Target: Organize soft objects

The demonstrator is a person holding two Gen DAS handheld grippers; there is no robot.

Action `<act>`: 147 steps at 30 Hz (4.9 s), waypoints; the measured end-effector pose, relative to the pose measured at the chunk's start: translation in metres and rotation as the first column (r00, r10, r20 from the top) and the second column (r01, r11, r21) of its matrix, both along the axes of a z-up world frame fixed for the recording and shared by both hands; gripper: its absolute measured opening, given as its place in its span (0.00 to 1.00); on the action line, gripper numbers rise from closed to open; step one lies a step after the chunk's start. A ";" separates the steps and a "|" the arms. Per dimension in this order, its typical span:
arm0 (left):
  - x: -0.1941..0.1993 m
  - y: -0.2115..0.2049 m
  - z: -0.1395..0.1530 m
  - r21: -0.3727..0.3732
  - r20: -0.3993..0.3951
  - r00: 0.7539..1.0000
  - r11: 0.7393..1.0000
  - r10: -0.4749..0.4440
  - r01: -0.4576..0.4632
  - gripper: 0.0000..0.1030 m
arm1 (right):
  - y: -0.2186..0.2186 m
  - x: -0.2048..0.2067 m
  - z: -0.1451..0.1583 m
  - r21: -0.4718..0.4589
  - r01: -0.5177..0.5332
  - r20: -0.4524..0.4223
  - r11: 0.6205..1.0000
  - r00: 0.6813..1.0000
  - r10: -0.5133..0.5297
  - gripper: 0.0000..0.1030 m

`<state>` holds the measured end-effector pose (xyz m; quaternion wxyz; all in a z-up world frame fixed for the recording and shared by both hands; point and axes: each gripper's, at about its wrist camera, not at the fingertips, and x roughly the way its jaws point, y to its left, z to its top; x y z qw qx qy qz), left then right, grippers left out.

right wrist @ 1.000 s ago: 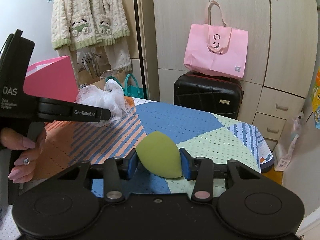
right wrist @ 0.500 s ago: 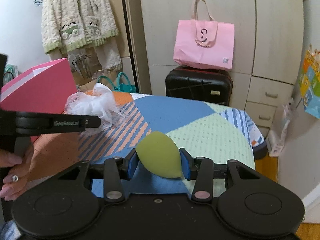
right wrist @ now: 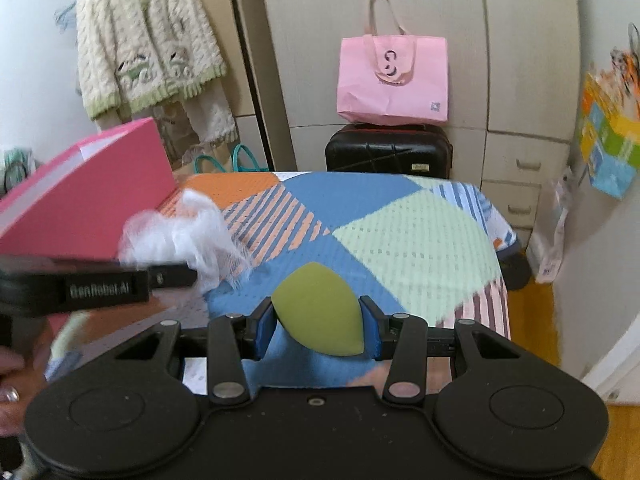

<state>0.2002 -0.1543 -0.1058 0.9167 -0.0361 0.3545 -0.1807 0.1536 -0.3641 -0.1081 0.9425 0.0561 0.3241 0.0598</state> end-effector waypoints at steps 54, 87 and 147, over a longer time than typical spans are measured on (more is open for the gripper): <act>-0.097 0.204 0.135 -0.120 0.134 0.991 0.993 0.003 0.013 0.27 | 0.161 -0.037 0.111 0.112 -0.502 0.133 0.857 0.863 0.488 0.50; 0.054 0.243 0.063 -0.051 -0.123 0.982 0.988 0.142 -0.149 0.32 | 0.266 0.109 0.073 -0.098 -0.550 -0.041 0.829 0.835 0.549 0.51; -0.151 0.156 0.133 0.117 0.164 0.974 0.977 0.158 -0.178 0.95 | 0.157 -0.132 0.135 -0.163 0.109 0.162 0.981 0.983 -0.082 0.98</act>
